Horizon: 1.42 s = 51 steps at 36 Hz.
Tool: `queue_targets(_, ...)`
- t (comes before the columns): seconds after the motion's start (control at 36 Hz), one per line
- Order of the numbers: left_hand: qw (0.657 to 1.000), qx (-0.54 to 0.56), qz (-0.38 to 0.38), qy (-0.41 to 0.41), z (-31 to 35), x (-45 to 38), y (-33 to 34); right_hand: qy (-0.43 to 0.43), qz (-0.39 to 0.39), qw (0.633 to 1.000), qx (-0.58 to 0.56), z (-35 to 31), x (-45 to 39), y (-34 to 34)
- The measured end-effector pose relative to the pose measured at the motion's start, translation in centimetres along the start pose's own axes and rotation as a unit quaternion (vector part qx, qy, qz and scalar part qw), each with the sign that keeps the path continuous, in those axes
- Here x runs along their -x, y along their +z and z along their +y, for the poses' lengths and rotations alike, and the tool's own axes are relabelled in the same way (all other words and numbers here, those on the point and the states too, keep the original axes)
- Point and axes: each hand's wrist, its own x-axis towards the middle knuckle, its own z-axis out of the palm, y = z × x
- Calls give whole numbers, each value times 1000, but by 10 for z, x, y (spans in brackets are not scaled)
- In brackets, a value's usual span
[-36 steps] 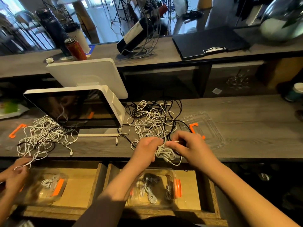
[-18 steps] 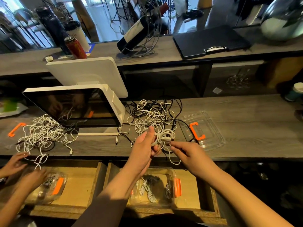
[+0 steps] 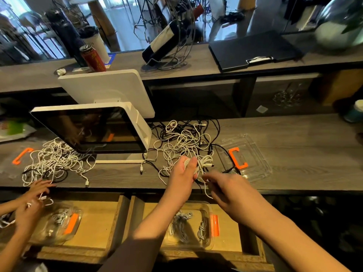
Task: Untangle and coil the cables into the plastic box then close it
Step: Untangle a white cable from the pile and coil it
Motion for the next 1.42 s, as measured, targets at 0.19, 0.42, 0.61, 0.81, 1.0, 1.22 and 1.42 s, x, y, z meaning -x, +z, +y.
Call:
queue_targets(0.19, 995, -89, -31, -33, -6, -1, 4, 51, 72, 935, -344, -2, -1, 7)
queue_targets(0.42, 990, -56, -103, -73, -2, -4, -11, 32, 8, 901, -433, 6, 2, 7)
queue_targets(0.61, 973, -145, -172, -54, -6, 2, -15, 2, 150, 964, -218, 13, -8, 4)
queue_targets(0.81, 963, -92, -251, -38, 8, 14, -14, 70, 124, 938, -317, 25, -22, 3)
queue_targets(1.0, 961, -163, -221, 34, 11, 18, -12, 110, 61, 901, -416, 36, -24, 3)
queue_targets(1.22, 921, -297, -99, 233, 7, 21, -13, 152, 48, 887, -434, 40, -24, 2)
queue_targets(1.42, 878, -339, -83, 328, 6, 21, -18, 210, 2, 806, -553, 38, -26, 8)
